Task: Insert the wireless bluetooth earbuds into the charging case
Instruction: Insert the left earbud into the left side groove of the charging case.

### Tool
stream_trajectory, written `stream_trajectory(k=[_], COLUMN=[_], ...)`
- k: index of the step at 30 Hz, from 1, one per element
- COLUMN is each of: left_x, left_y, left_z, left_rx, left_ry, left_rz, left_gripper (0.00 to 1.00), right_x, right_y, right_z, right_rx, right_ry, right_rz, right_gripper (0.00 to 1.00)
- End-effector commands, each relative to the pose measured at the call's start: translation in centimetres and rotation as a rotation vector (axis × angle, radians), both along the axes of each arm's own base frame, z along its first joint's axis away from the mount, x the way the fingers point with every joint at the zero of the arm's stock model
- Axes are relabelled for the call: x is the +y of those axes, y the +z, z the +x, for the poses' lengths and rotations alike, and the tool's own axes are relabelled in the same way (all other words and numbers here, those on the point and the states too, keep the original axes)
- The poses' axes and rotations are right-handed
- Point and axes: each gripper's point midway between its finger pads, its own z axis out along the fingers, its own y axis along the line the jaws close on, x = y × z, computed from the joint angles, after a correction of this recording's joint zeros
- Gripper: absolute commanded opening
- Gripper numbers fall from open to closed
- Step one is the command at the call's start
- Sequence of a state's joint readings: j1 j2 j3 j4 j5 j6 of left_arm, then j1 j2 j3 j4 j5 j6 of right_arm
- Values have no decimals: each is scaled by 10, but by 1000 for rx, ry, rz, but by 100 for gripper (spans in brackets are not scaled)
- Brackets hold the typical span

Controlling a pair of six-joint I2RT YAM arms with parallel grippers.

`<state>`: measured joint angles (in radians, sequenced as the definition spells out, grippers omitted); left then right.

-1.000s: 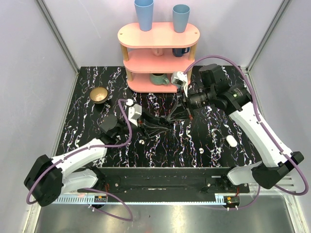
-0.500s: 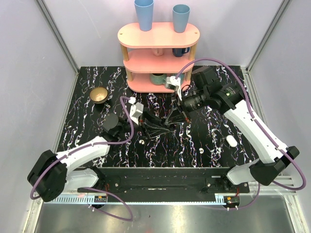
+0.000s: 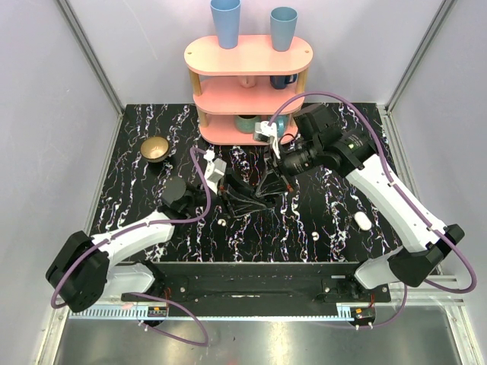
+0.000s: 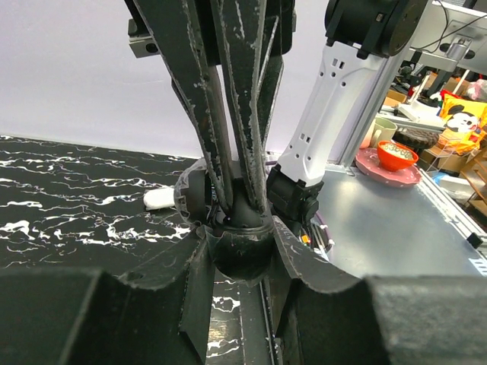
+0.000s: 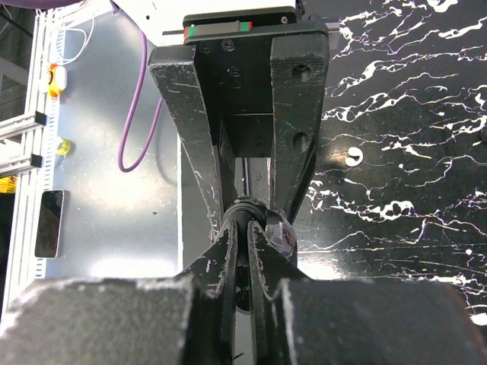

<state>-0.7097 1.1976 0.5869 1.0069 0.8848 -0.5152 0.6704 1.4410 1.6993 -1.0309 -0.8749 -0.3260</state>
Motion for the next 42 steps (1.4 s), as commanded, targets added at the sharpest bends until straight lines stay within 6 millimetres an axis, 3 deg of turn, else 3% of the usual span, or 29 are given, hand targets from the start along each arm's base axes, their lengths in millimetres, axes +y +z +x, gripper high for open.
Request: stream_trajectory(k=[1,7,11,14,15,17,26,42], left_x=[4,5,6,8,8,9,11,14], left_y=[49,53,54,54,55,53,45,40], left_z=[-3,3,5,8,8,9,9,13], left_rx=[-132,-121,-117,-114,-120,-117,-117,-132], left_ry=[10,44,65,91,97,105,122,167], left_rz=[-146,-161,-170,-176,-179,-175,-157,-137], left_gripper=[0,0,0,0,0,0,0,0], right_x=[3,6,10,11,11,12,17,6], right_y=[-7,-20,-23,-20,-18,-13,31,108], right_z=[-5,-3,-5,-2,-1,2,15,34], right_rx=[-13,0,-2,-16,-21,-50,-202,-383], right_ry=[19,-7,-9,-23,-35,-52,-138,-379], right_rz=[-53,-117,-130,-124,-119,-102,76,405], right_gripper=[0,3,16,19,28,34,54,75])
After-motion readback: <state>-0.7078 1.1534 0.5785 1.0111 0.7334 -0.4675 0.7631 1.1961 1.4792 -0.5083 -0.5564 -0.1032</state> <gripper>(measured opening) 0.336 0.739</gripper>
